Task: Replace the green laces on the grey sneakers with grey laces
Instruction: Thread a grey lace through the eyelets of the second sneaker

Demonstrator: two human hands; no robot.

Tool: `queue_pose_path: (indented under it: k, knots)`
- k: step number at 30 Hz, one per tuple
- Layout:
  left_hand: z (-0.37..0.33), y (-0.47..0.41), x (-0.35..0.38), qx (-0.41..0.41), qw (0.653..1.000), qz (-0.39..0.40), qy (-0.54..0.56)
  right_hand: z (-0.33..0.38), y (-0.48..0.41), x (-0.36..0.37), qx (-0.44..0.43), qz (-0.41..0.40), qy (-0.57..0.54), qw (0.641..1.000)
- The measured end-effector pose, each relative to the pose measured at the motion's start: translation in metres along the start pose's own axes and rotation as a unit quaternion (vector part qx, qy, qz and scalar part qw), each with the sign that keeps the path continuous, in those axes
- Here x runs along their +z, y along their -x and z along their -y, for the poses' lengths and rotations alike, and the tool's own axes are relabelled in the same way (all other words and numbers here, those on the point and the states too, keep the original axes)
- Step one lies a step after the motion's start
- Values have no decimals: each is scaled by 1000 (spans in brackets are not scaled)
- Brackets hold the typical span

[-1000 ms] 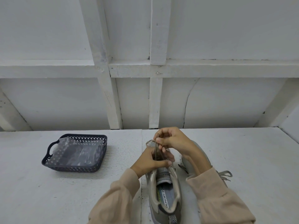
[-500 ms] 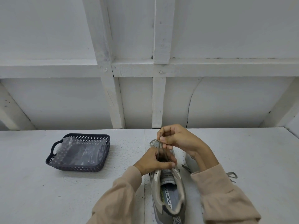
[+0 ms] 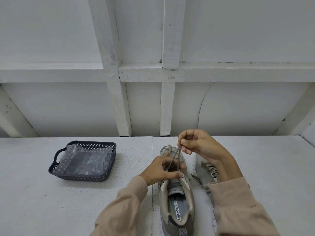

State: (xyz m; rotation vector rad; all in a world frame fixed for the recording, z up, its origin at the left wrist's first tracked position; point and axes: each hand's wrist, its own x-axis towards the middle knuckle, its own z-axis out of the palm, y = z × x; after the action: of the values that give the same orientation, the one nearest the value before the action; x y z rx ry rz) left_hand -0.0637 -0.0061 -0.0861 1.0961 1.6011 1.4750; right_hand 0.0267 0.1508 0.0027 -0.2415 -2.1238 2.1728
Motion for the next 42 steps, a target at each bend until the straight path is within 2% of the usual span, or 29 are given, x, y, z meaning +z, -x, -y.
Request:
queue_pose_path:
  k: [6, 11, 18, 21, 24, 27, 29, 31, 34, 36, 39, 41, 42]
  knots:
    - [6, -1, 2, -5, 1000, -2, 5, 20, -1, 7, -30, -8, -100, 994]
    - [14, -3, -2, 5, 999, 14, -41, 59, -8, 17, -86, -6, -156, 984]
    - [7, -3, -1, 14, 998, 6, -68, 120, -21, 23, -158, 27, -297, 941]
    - [2, 0, 2, -2, 999, 11, -36, 119, -41, 23, -167, -8, -302, 938]
    - [6, -1, 5, -17, 999, 11, 27, 93, -64, 21, -126, -48, -243, 961]
    - [10, -2, 6, -29, 998, 6, 52, 59, -79, 11, -42, -76, -163, 983]
    - [13, -3, 5, -30, 998, 5, 52, 39, -81, 5, 30, -94, -89, 991]
    - [13, -3, 4, -27, 999, 1, 47, 26, -77, 1, 59, -116, 12, 991]
    - [13, -3, 5, -15, 999, -3, 41, 16, -62, -5, 69, -170, 150, 971]
    - [12, -3, 6, -13, 999, -6, 37, 13, -50, -8, 83, -169, 247, 951]
    - [11, -4, 7, -9, 999, 2, 36, 8, -31, -9, 165, -64, 391, 903]
    - [12, -4, 6, -13, 999, 1, 37, 0, -20, -2, 201, -14, 424, 883]
    - [12, -4, 6, -13, 999, -2, 32, -7, -17, 3, 202, -9, 418, 886]
